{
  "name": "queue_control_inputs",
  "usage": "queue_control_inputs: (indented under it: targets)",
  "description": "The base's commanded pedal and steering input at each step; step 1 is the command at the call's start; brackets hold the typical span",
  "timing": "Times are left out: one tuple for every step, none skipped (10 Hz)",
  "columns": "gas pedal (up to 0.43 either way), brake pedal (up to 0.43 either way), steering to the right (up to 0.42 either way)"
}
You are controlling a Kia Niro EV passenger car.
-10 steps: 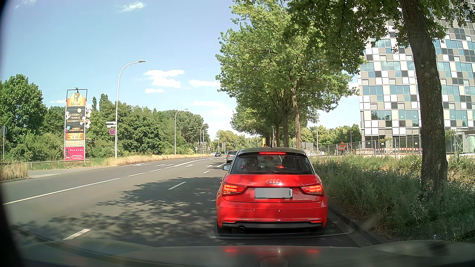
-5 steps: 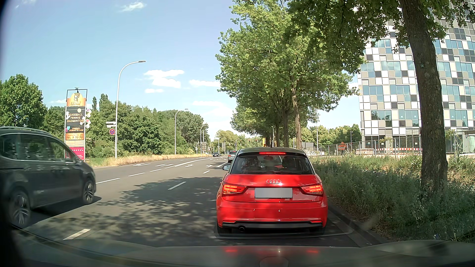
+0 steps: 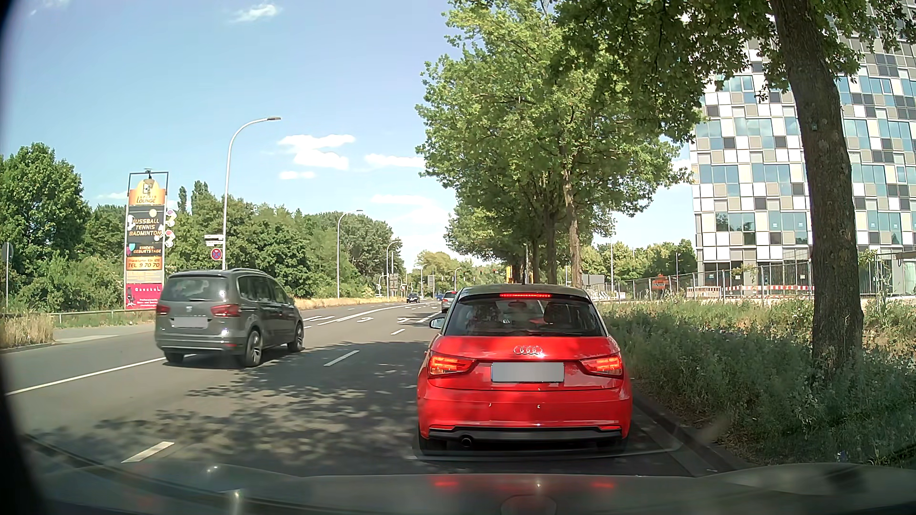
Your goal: Follow the waypoints while adhering to traffic rules and regulations
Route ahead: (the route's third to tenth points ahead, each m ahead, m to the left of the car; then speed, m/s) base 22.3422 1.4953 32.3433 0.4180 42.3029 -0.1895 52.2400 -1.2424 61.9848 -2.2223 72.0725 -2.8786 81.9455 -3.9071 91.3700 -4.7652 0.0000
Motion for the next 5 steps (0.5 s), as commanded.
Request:
queue_control_inputs:
  targets:
    - [0.000, 0.220, 0.000]
    - [0.000, 0.220, 0.000]
    - [0.000, 0.220, 0.000]
    - [0.000, 0.226, 0.001]
    - [0.000, 0.226, 0.001]
